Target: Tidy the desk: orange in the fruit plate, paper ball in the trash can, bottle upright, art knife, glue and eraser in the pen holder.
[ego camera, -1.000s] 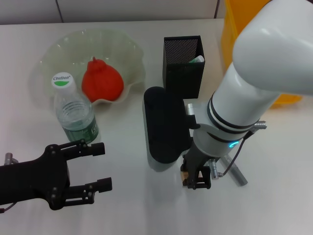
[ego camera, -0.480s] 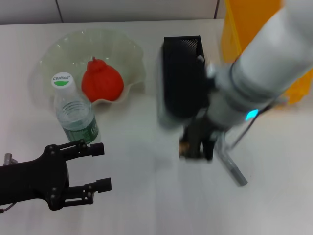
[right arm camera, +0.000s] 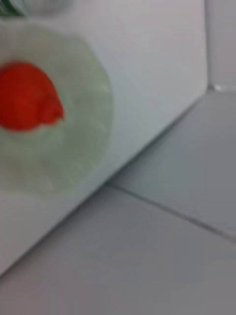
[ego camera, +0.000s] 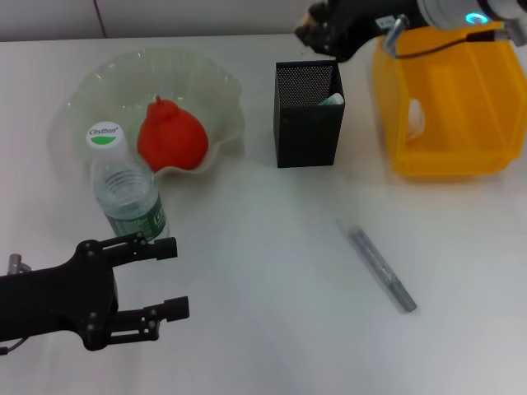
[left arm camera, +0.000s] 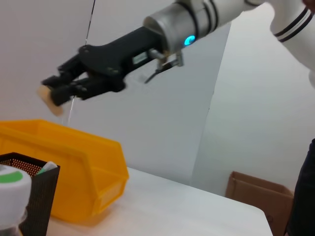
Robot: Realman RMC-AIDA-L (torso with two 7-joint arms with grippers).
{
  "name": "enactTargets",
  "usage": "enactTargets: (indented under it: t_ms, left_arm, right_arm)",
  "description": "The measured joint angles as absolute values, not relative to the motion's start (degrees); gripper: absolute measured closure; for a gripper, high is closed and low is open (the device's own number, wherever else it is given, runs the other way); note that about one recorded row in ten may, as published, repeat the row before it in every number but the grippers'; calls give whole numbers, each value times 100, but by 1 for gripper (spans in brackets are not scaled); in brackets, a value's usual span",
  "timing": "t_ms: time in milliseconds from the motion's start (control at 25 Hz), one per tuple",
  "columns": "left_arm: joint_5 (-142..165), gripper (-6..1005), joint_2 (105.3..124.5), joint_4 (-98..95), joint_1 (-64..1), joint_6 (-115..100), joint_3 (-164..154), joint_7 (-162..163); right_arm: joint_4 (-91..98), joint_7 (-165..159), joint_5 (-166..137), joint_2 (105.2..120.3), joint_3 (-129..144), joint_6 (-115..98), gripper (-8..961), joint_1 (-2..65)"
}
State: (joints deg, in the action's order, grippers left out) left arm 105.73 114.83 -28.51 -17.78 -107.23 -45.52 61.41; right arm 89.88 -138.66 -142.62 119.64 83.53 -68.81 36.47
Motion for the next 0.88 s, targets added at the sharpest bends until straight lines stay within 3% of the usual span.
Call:
enactTargets:
  t_ms: [400, 440, 640, 880]
  left_arm:
    - [10573, 215, 11469, -2840, -1756, -10715, -4510, 6146]
    - [10573, 215, 11460, -2840, -1754, -10711, -4508, 6147]
    - [10573, 215, 11440, -2840, -1750, -10716, -4501, 6149]
    - [10573, 215, 11438, -2839, -1775, -10694, -4505, 6158]
  right_arm:
    - [8526, -13897, -14241, 11961, 8380, -6459, 617, 3775]
    - [8588, -13906, -14241, 11960, 8367, -6538, 581, 3757]
    - [9293, -14249, -14260, 11950, 8151, -8280, 402, 3740]
    - [9349, -14969, -14510, 11943, 8052, -9906, 404, 3856]
